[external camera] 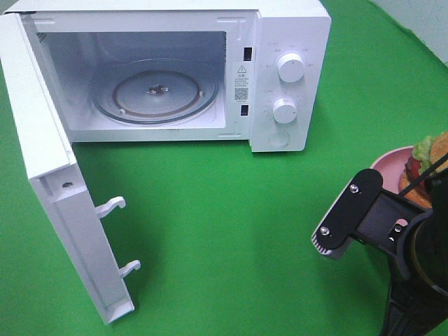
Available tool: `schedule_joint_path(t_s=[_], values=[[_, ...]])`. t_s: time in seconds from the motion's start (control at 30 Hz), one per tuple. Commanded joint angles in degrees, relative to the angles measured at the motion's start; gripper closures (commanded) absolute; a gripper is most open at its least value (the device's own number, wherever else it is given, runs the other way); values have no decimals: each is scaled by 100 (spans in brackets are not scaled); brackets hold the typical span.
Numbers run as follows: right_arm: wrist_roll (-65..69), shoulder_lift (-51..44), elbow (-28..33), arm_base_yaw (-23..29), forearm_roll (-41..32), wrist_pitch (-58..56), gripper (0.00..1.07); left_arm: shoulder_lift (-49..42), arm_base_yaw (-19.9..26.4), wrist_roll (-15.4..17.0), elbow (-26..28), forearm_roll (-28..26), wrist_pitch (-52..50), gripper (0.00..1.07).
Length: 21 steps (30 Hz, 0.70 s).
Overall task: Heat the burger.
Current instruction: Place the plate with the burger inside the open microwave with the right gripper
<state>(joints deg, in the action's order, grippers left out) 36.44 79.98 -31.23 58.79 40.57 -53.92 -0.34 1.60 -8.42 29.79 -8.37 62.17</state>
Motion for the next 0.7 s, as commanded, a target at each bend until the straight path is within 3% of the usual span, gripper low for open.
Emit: schedule_joint_path(t_s=[0.03,0.7], values=[[6,-63,6,17,493,-218,107,-92,0,17,-17,-6,-69,7],[-1014,-63,-6,17,1209,642,107,-92,0,17,-17,-6,-69,7]])
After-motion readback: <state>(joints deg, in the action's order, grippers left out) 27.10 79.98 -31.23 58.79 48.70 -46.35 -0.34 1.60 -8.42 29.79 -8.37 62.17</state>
